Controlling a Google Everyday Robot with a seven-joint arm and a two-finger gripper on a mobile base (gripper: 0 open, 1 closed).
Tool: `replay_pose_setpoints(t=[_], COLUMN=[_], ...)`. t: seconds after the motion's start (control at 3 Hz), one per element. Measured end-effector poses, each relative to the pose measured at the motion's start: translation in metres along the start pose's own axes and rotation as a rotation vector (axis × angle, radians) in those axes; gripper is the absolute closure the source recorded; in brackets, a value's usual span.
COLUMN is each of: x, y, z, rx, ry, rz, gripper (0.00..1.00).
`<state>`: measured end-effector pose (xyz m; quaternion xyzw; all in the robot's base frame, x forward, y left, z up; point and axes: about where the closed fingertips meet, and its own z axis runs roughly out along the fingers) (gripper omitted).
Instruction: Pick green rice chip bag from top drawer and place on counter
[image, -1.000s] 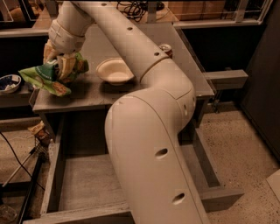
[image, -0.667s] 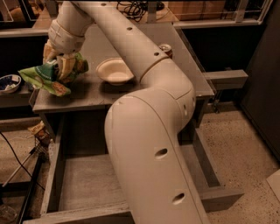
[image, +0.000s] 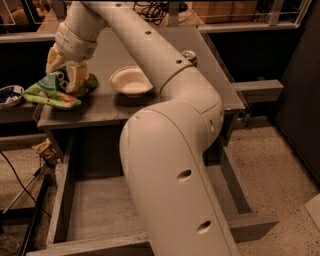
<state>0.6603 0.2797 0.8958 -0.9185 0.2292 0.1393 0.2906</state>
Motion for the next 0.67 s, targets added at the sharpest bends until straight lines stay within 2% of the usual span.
replay_pose_setpoints(t=[0.33, 0.67], x=[0.0, 0.0], y=[0.0, 0.0], z=[0.0, 0.0], rx=[0.0, 0.0], ry=[0.0, 0.0], rz=[0.0, 0.0], gripper=[0.0, 0.0])
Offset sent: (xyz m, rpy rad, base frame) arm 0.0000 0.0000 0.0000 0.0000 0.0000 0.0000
